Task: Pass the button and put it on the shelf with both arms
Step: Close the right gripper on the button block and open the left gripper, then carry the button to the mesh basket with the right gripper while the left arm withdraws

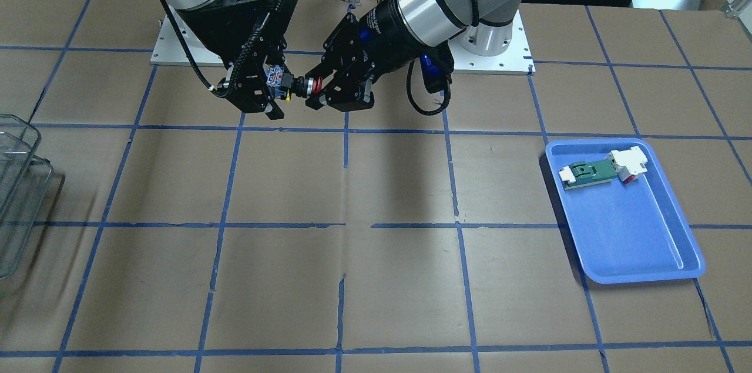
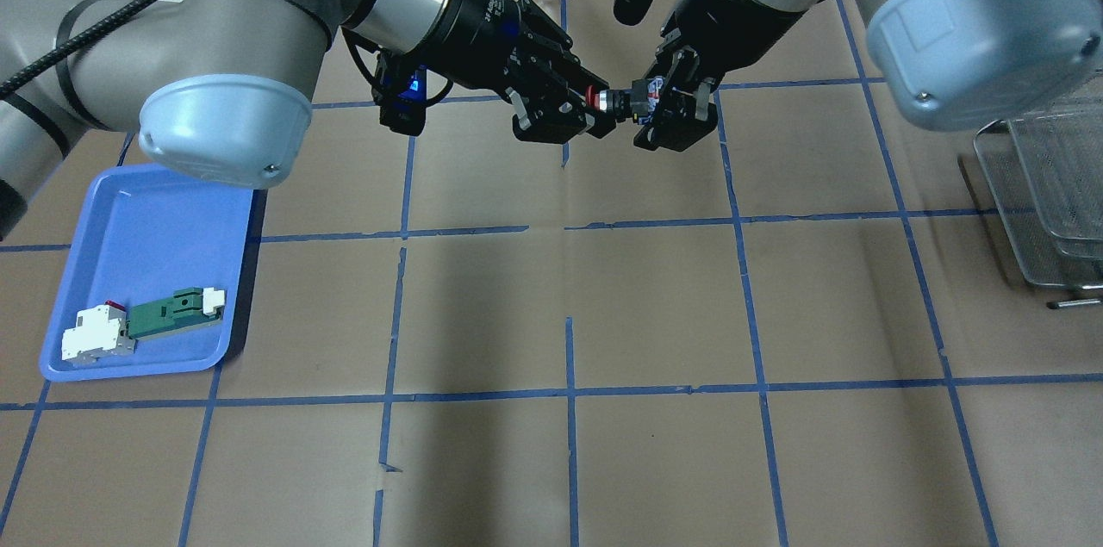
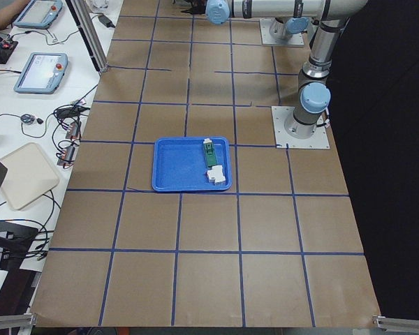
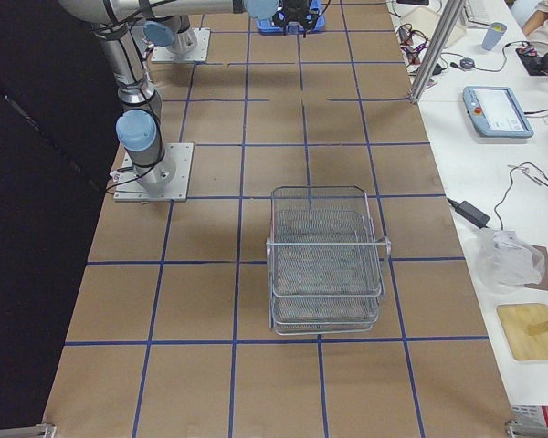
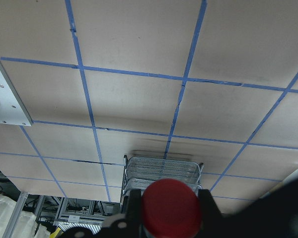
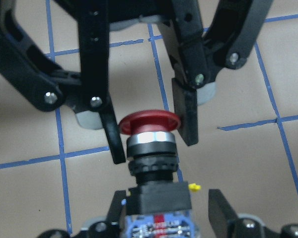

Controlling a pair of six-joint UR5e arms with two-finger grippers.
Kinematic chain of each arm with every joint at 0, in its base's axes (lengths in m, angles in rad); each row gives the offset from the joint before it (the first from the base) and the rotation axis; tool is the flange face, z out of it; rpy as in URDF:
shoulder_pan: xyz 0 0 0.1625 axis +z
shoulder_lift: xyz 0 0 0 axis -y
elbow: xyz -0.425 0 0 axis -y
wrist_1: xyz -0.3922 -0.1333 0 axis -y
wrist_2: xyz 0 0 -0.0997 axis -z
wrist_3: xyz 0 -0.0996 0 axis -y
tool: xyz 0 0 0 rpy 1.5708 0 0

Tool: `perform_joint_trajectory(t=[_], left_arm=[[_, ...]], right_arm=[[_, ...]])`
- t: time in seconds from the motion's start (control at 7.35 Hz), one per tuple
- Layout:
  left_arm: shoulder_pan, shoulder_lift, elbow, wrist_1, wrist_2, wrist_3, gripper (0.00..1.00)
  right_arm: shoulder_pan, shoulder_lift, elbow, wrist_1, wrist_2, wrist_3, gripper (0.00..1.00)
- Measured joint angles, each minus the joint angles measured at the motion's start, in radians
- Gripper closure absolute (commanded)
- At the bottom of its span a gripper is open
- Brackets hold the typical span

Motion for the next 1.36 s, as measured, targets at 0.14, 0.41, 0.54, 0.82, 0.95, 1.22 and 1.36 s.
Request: perform_joint_trajectory(t=[0.14,0.41,0.54,0.82,0.95,1.22,1.36], left_arm=[[0.000,0.001,0.000,0.000,0.000,0.000,1.00],[0.000,0.002,0.000,0.000,0.002,0.000,1.00],[0.000,0.003,0.000,0.000,0.002,0.000,0.98],[0.000,0.004,0.001,0.000,0.006,-0.007,0.00],[0.001,0.006,0.002,0.000,0.011,-0.021,0.00],[0.004,0.010,0.005,0.000,0.010,-0.046,0.00],[0.010,0.010,0.009,0.000,0.013,-0.048,0.03]], right_arm=[[0.001,-0.003,0.000,0.001,0.003,-0.002,0.66],[0.007,-0.013,0.000,0.000,0.004,-0.007,0.72],[0.010,-0.017,0.000,0.000,0.004,-0.010,0.72],[0.012,-0.018,0.001,-0.001,0.005,-0.019,0.72],[0.013,-0.018,0.001,0.000,0.005,-0.020,0.72],[0.012,-0.018,0.001,-0.001,0.006,-0.021,0.72],[0.012,-0.018,0.001,-0.001,0.006,-0.021,0.72]])
